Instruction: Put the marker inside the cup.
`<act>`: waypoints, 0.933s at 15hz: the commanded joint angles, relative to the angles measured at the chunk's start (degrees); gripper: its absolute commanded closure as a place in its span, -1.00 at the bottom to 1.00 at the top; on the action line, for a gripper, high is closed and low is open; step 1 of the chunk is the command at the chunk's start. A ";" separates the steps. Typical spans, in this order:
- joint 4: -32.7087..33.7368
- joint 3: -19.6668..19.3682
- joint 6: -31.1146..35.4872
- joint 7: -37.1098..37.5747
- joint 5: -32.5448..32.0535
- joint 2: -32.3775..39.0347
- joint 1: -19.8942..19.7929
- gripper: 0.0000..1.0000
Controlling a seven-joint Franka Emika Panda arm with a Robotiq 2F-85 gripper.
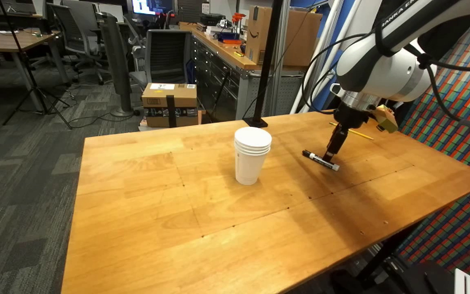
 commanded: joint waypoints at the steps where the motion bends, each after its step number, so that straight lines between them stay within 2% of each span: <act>1: 0.18 1.35 3.23 -3.74 1.50 1.31 -1.60 -1.00; 11: -1.54 3.86 5.73 -5.32 0.94 2.30 -1.80 -1.00; 12: -1.64 3.95 5.80 -5.45 0.95 2.32 -1.86 -0.85; 13: -1.74 4.00 5.90 -5.56 0.98 2.33 -1.91 -0.49; 14: -1.85 4.01 5.87 -5.70 1.01 2.33 -1.97 -0.31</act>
